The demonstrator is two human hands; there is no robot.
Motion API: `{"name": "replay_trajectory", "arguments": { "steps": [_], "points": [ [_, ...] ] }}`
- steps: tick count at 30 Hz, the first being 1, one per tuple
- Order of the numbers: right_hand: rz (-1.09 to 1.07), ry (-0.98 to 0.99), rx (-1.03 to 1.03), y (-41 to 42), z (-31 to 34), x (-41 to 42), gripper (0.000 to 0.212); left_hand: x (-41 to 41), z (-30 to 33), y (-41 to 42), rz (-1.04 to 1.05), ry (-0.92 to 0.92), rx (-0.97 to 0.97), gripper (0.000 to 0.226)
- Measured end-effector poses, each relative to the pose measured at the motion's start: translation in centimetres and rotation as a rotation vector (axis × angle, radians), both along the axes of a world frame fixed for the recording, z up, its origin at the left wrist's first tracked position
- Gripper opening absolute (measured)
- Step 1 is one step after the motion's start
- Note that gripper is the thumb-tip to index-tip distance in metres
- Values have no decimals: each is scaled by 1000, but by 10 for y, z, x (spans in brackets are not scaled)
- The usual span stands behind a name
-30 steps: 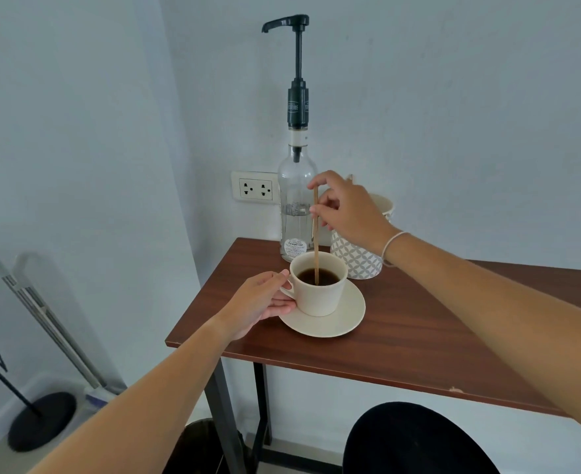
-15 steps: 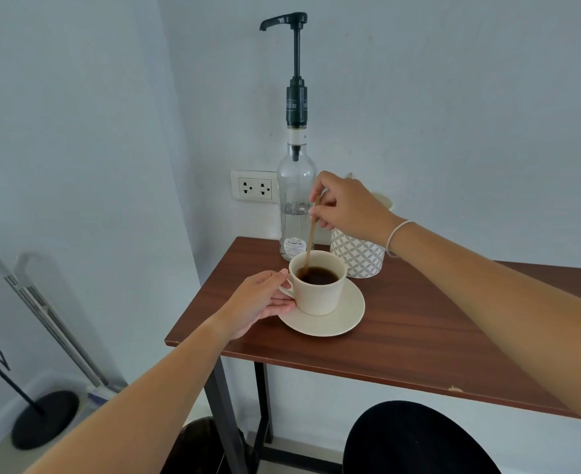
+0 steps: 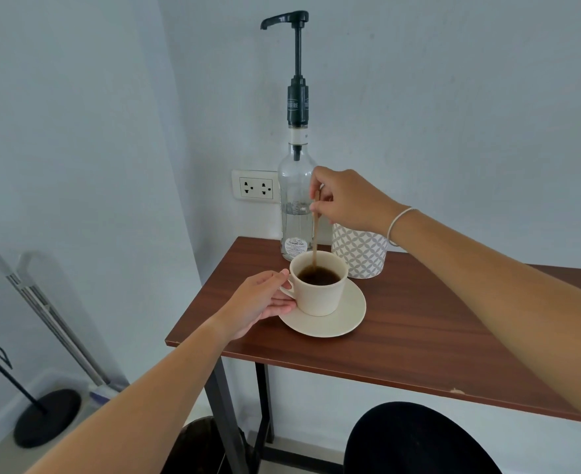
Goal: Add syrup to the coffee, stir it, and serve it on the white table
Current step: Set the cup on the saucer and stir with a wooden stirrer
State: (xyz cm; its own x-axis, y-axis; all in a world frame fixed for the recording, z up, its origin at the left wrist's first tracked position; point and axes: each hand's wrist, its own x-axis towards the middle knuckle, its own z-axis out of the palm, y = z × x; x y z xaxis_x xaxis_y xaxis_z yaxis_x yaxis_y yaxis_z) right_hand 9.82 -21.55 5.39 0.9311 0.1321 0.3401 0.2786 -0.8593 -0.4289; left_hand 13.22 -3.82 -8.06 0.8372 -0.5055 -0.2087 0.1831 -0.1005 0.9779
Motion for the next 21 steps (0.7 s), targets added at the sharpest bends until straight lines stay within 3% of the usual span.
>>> {"name": "replay_trajectory", "arguments": {
  "steps": [3,6,8,13,17,19,21],
  "points": [
    [0,75,-100,-5,7,-3,12,0,0,0,6,4,-4,28],
    [59,141,-24,0,9,-6,12,0,0,1,12,3,-5,31],
    [60,82,5,2,6,-4,13,0,0,1,7,0,1,34],
    [-50,26,-224,-2,7,0,9,0,0,0,3,3,1,31],
    [57,130,-52,3,7,-3,12,1,-1,1,-4,-3,-2,33],
    [67,93,21,6,3,0,17,1,-1,1,0,-2,6,32],
    [20,14,-31,6,1,2,14,1,-1,1,0,1,9,32]
  ]
}}
